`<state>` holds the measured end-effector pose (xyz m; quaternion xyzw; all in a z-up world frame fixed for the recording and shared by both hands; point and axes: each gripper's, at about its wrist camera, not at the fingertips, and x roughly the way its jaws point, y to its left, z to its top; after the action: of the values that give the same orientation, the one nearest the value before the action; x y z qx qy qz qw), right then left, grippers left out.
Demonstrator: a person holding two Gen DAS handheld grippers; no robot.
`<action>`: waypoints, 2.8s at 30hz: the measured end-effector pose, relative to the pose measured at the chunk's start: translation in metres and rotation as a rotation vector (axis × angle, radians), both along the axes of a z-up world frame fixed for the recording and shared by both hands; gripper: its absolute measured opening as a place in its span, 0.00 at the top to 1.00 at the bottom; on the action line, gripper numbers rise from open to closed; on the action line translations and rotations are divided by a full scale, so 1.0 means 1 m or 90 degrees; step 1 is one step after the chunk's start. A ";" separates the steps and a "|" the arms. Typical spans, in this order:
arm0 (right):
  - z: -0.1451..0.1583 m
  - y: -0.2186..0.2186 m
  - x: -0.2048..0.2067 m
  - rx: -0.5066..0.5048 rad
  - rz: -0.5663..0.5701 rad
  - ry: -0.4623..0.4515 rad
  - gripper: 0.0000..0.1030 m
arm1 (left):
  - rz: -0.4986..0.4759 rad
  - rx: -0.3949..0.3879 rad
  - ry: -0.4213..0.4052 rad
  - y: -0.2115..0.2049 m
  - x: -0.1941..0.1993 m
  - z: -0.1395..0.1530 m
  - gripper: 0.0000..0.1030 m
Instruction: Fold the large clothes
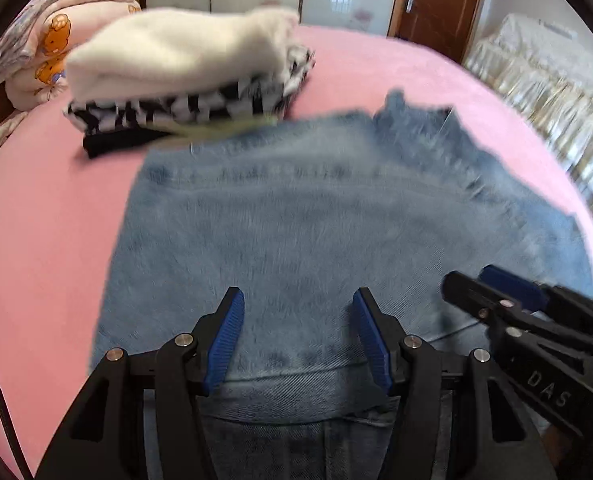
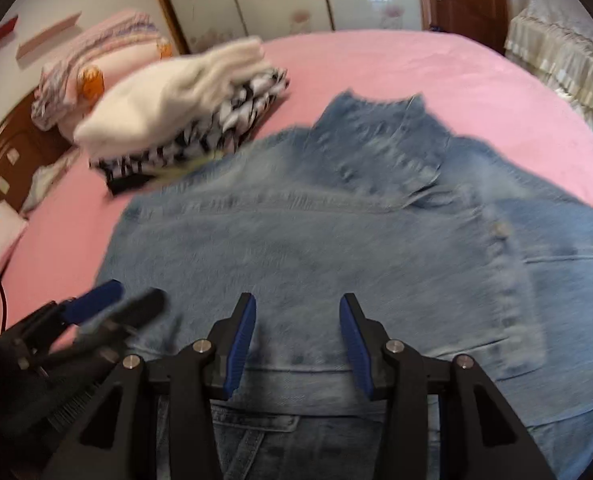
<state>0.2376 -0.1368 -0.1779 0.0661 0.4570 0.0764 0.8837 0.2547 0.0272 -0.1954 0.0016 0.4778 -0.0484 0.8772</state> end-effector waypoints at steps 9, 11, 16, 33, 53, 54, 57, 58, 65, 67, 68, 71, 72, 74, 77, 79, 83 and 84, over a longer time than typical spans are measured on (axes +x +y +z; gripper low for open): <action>-0.022 -0.068 -0.007 -0.169 -0.112 0.023 0.83 | 0.051 -0.004 0.009 0.059 -0.001 -0.011 0.47; -0.025 -0.097 -0.010 -0.077 -0.114 0.033 0.89 | 0.061 0.002 0.010 0.066 -0.001 -0.012 0.46; -0.018 -0.097 -0.014 -0.077 -0.130 0.035 0.89 | 0.082 0.000 0.017 0.074 0.002 -0.013 0.45; -0.011 -0.094 -0.029 -0.028 -0.164 0.030 0.77 | 0.083 0.000 0.029 0.069 -0.004 -0.009 0.30; 0.016 -0.072 -0.095 0.045 -0.151 0.049 0.76 | 0.059 -0.036 0.007 0.071 -0.083 0.065 0.29; 0.020 -0.071 -0.100 0.047 -0.150 0.044 0.76 | 0.056 -0.035 0.000 0.071 -0.092 0.073 0.29; 0.039 -0.068 -0.119 0.046 -0.146 0.025 0.76 | 0.047 -0.034 -0.015 0.073 -0.112 0.091 0.29; 0.046 -0.068 -0.125 0.048 -0.143 0.017 0.76 | 0.041 -0.033 -0.020 0.073 -0.119 0.098 0.29; 0.095 -0.063 -0.175 0.029 -0.125 -0.049 0.62 | -0.005 -0.006 -0.056 0.074 -0.171 0.138 0.29; 0.107 -0.064 -0.193 0.018 -0.128 -0.075 0.56 | -0.013 -0.005 -0.063 0.078 -0.186 0.147 0.27; 0.113 -0.065 -0.202 0.011 -0.129 -0.087 0.55 | -0.015 -0.003 -0.067 0.079 -0.194 0.151 0.24; 0.122 -0.068 -0.226 -0.002 -0.127 -0.106 0.54 | -0.026 0.000 -0.069 0.085 -0.216 0.156 0.19; 0.123 -0.070 -0.234 -0.005 -0.126 -0.109 0.52 | -0.033 0.000 -0.063 0.089 -0.224 0.155 0.19; 0.123 -0.075 -0.250 -0.018 -0.126 -0.112 0.47 | -0.043 0.001 -0.052 0.096 -0.234 0.149 0.18; 0.115 -0.087 -0.274 -0.040 -0.123 -0.112 0.41 | -0.050 -0.001 -0.016 0.113 -0.245 0.127 0.18; 0.107 -0.097 -0.288 -0.051 -0.121 -0.106 0.41 | -0.048 -0.014 0.019 0.126 -0.249 0.109 0.18; 0.077 -0.126 -0.313 -0.056 -0.125 -0.067 0.41 | -0.040 -0.050 0.092 0.149 -0.253 0.067 0.18; 0.069 -0.133 -0.318 -0.055 -0.129 -0.055 0.41 | -0.035 -0.057 0.109 0.154 -0.253 0.058 0.18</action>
<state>-0.0805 -0.2701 -0.1085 0.0705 0.4120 -0.0303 0.9079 0.0020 0.1808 -0.1370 -0.0287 0.5483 -0.0941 0.8305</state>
